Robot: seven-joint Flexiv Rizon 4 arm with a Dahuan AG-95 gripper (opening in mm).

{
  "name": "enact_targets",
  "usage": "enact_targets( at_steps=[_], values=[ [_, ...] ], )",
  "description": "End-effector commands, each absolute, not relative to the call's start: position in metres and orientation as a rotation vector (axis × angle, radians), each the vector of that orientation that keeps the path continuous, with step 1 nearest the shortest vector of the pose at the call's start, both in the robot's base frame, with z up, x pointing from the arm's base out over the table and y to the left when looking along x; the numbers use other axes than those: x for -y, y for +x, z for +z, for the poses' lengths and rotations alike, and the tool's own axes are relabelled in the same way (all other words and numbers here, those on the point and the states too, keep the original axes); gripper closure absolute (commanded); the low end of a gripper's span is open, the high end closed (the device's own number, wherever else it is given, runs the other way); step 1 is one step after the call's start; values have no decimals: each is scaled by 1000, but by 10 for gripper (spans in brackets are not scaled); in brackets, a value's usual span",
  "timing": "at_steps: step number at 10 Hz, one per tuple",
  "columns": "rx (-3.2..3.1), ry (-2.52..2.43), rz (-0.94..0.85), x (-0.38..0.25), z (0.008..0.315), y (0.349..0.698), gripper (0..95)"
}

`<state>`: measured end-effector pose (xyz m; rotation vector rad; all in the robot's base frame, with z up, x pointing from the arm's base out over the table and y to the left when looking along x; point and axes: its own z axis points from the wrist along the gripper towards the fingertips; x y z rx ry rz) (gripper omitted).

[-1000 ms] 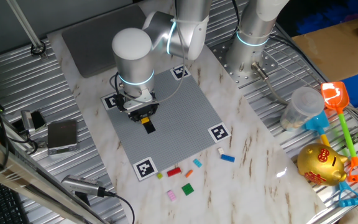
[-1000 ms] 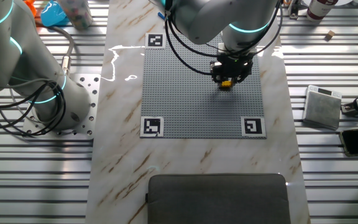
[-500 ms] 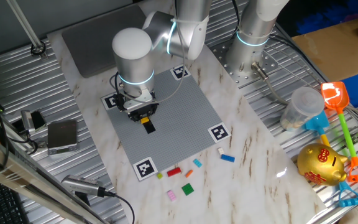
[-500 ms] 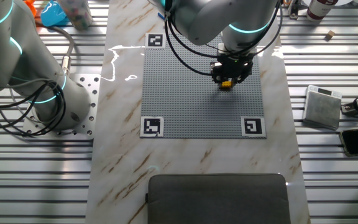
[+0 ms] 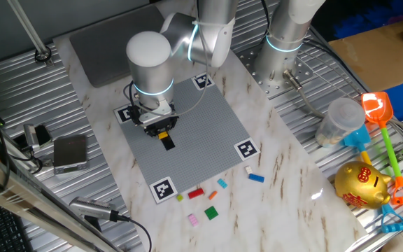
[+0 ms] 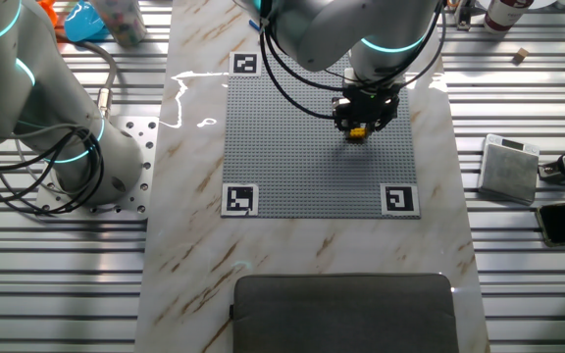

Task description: Build with small Lego blocks

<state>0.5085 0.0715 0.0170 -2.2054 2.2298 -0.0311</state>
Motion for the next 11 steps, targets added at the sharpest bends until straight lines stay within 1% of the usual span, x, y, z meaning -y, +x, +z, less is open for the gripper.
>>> enact_targets(
  at_steps=[1, 11],
  values=[
    [-2228, -2204, -32, -72, -10, 509, 950],
    [-2232, -2195, -26, -72, -8, 508, 950]
  ],
)
